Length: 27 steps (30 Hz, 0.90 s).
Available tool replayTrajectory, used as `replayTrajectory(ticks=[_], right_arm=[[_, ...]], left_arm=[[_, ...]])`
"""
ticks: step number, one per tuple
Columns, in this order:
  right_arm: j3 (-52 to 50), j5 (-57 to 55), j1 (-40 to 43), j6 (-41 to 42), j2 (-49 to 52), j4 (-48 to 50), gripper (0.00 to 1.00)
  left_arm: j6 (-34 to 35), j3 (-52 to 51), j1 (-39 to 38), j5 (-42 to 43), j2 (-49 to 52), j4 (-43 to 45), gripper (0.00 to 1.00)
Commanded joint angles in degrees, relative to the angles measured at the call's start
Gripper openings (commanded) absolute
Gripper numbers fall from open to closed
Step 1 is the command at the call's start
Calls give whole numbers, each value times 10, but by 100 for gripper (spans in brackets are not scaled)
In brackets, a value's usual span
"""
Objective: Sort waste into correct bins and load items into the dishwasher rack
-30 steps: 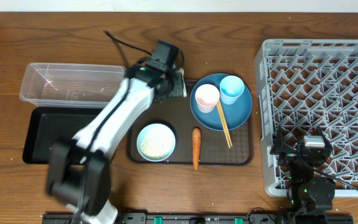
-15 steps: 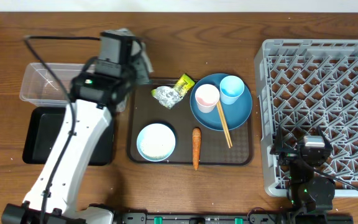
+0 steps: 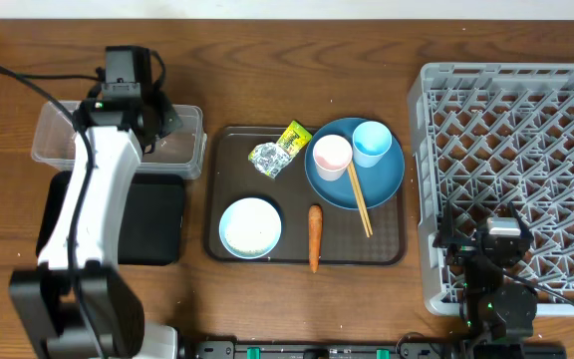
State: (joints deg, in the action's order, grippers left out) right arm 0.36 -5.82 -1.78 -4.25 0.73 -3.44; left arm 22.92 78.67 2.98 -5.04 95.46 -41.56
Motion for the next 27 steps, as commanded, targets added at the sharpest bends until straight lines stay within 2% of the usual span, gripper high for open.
replayTrajectory(ticks=[1,5,6,7,8,9,12,17,21,23,27], right_arm=[[0,0,3,-5,-2,-2,99],[0,0,3,-5,-2,-2,99],[0,0,3,-5,-2,-2,99],[0,0,3,-5,-2,-2,99],[0,0,3,-5,-2,-2,99],[0,0,3,-5,-2,-2,99],[0,0,3,-5,-2,-2,99],[0,0,3,-5,-2,-2,99],[0,0,3,-5,-2,-2,99],[0,0,3,-5,-2,-2,99],[0,0,3,-5,-2,-2,99]], left_arm=[[1,-6,17,-12,33,-1,6],[1,-6,21,-12,61,1,7],[1,-6,21,-12,64,1,13],[1,-6,21,-12,65,1,31],[1,-6,21,-12,66,1,45],[1,-6,21,-11,65,3,54],[0,1,21,-9,58,2,62],[-8,8,21,41,3,2,66],[-8,8,11,121,-60,-21,66],[-8,8,-5,161,-88,-47,66],[-19,8,-63,164,-114,-77,66]])
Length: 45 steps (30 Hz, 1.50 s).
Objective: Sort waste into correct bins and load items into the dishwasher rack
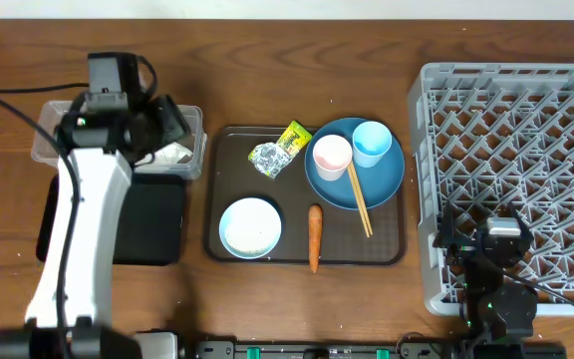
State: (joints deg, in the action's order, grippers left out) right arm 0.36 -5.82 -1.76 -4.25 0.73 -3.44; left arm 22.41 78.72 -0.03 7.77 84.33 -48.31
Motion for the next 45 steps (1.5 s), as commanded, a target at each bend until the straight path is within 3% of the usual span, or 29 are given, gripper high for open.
replayTrajectory(ticks=[1,9,13,25,34,37,39,43,45], right_arm=[[0,0,2,-5,-2,-2,99],[0,0,2,-5,-2,-2,99],[0,0,2,-5,-2,-2,99],[0,0,2,-5,-2,-2,99],[0,0,2,-5,-2,-2,99],[0,0,2,-5,-2,-2,99],[0,0,2,-5,-2,-2,99],[0,0,2,-5,-2,-2,99],[0,0,2,-5,-2,-2,99]], left_arm=[[-21,7,-49,36,-2,-12,66],[-35,3,-158,-56,40,-4,66],[-35,3,-182,-59,89,15,66],[-68,3,-206,-53,240,65,66],[-70,3,-203,-59,287,114,65],[-70,3,-203,-59,287,122,54],[-70,3,-203,-59,287,126,34],[-70,3,-203,-59,287,129,6],[-70,3,-203,-59,284,127,6]])
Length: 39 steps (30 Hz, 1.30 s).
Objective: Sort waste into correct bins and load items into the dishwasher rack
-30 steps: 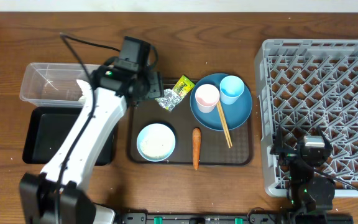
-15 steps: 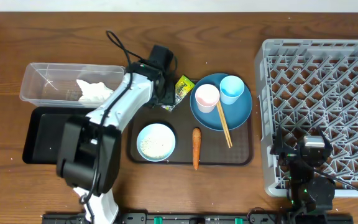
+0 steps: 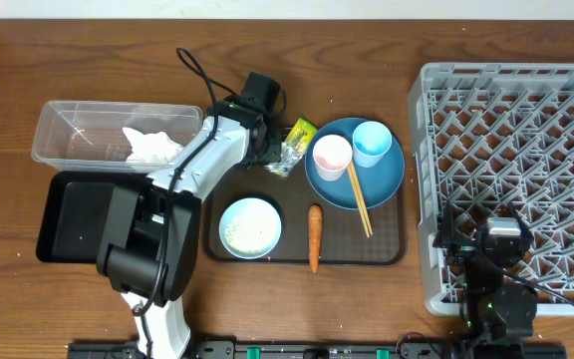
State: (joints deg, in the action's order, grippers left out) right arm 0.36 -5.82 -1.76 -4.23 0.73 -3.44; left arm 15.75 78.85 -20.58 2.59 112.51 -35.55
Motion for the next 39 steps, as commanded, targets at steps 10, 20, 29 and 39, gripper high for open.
replayTrajectory(ticks=[10,20,29,39], right_arm=[[0,0,2,-6,-2,-2,99],[0,0,2,-6,-2,-2,99],[0,0,2,-6,-2,-2,99],[0,0,2,-6,-2,-2,99]], left_arm=[[-2,2,33,-10,-102,-13,6],[98,1,160,-56,-250,-82,6],[179,-19,277,-59,-243,-163,6],[195,-29,295,-17,-196,-165,6]])
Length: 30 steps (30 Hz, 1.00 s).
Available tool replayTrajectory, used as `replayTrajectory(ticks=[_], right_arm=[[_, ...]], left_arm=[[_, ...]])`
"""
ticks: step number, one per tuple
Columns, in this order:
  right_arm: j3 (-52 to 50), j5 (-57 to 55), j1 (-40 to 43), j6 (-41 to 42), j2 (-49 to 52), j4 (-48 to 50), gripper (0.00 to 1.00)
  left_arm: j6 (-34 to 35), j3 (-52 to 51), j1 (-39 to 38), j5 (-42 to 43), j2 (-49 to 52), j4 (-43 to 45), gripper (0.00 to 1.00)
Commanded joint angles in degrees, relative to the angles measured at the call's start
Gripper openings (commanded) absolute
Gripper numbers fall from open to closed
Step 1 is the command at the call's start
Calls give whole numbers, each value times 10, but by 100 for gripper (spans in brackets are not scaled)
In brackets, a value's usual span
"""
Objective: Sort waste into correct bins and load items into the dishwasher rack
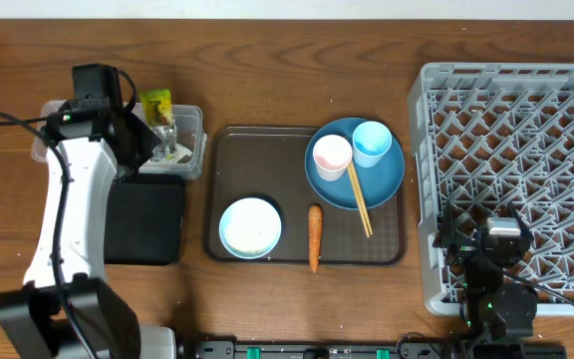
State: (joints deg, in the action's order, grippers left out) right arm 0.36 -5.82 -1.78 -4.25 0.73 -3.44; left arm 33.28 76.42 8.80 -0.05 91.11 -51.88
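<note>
My left gripper [159, 128] is over the right end of the clear bin [193, 127], shut on a yellow-green wrapper [155, 104] whose crumpled silver end hangs beside it. On the brown tray [229, 145] a blue plate [382, 185] carries a pink cup [331, 156], a blue cup [372, 143] and chopsticks [360, 202]. A carrot [314, 237] and a small pale bowl [250, 226] lie at the tray's front. My right gripper [497, 239] rests folded at the front left corner of the grey dishwasher rack [526, 130]; its jaws do not show clearly.
A black bin [152, 221] lies in front of the clear bin, left of the tray. My left arm covers most of the clear bin's inside. The rack fills the table's right side.
My left gripper was at the wrapper on the tray's back left corner. Now it is over the clear bin with the wrapper in it, and that tray corner is bare.
My left gripper was over the clear bin while the wrapper lay on the tray. Then a white tissue lay in the bin and the gripper was down at the wrapper. Now the wrapper is held over the clear bin. The right arm stayed still.
</note>
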Motion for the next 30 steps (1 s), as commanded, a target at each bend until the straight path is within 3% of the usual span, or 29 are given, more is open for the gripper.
replayTrajectory(ticks=[1,6,9,13,23,30], right_arm=[[0,0,3,-5,-2,-2,99],[0,0,3,-5,-2,-2,99],[0,0,3,-5,-2,-2,99],[0,0,3,-5,-2,-2,99],[0,0,3,-5,-2,-2,99],[0,0,3,-5,-2,-2,99]], left_arm=[[26,-5,2,9,23,-1,6],[50,-5,2,10,54,0,9],[49,-5,2,10,63,1,42],[20,-3,2,9,58,14,64],[-46,38,1,11,-52,4,74],[-67,38,-46,11,-166,-142,78]])
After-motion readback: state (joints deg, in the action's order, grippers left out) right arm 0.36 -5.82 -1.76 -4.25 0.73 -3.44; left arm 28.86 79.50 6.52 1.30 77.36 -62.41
